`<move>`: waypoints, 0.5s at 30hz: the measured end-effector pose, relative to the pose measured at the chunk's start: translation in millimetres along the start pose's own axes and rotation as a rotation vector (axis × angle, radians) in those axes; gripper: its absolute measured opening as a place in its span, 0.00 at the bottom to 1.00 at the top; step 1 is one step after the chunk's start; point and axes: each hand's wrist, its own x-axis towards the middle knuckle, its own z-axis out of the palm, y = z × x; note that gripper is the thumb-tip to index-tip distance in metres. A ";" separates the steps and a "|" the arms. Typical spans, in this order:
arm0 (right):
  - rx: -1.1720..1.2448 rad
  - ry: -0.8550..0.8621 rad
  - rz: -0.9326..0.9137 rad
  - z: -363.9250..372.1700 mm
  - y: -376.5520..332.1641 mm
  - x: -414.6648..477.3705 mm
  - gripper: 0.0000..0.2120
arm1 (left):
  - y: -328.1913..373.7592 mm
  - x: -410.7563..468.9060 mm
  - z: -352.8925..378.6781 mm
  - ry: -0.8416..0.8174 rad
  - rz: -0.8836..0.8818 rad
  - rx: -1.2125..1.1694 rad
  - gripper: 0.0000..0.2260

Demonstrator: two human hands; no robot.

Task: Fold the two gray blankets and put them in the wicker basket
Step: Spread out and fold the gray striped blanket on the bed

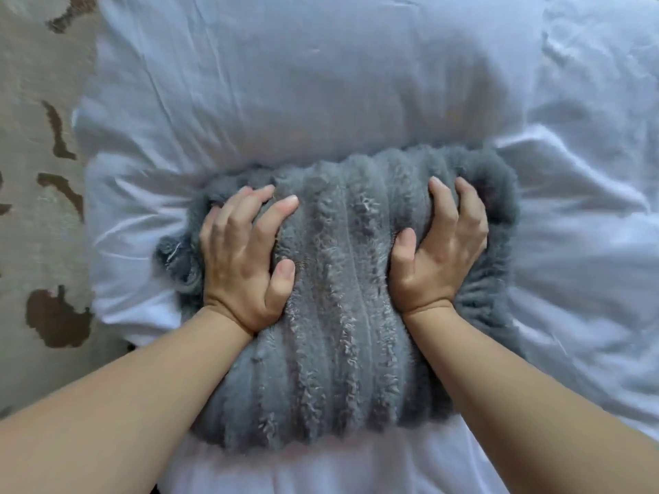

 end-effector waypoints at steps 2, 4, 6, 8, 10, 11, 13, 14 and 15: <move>-0.005 -0.019 -0.017 30.3 12.7 10.6 0.30 | -7.2 5.8 25.1 0.034 -0.025 0.024 0.25; -0.031 -0.040 -0.024 47.4 18.5 18.3 0.31 | -12.1 10.8 35.1 0.035 -0.021 0.060 0.25; -0.048 -0.054 -0.010 42.3 18.6 18.2 0.31 | -6.8 13.0 28.5 0.015 -0.031 0.062 0.24; -0.020 -0.074 0.005 31.4 13.4 21.1 0.31 | 2.2 17.3 15.1 -0.016 -0.058 0.068 0.26; 0.004 -0.095 0.032 22.5 8.7 24.8 0.31 | 11.7 21.9 4.9 -0.054 -0.086 0.059 0.28; 0.005 -0.096 0.039 19.0 7.7 25.8 0.31 | 14.1 22.9 1.3 -0.069 -0.096 0.052 0.28; -0.004 -0.098 0.047 13.3 6.1 25.8 0.30 | 15.1 22.2 -3.9 -0.081 -0.106 0.049 0.28; -0.006 -0.097 0.052 11.1 5.0 25.4 0.30 | 15.5 21.7 -5.3 -0.083 -0.108 0.051 0.28; -0.003 -0.098 0.058 10.0 4.3 25.0 0.30 | 16.1 21.2 -6.1 -0.086 -0.109 0.056 0.28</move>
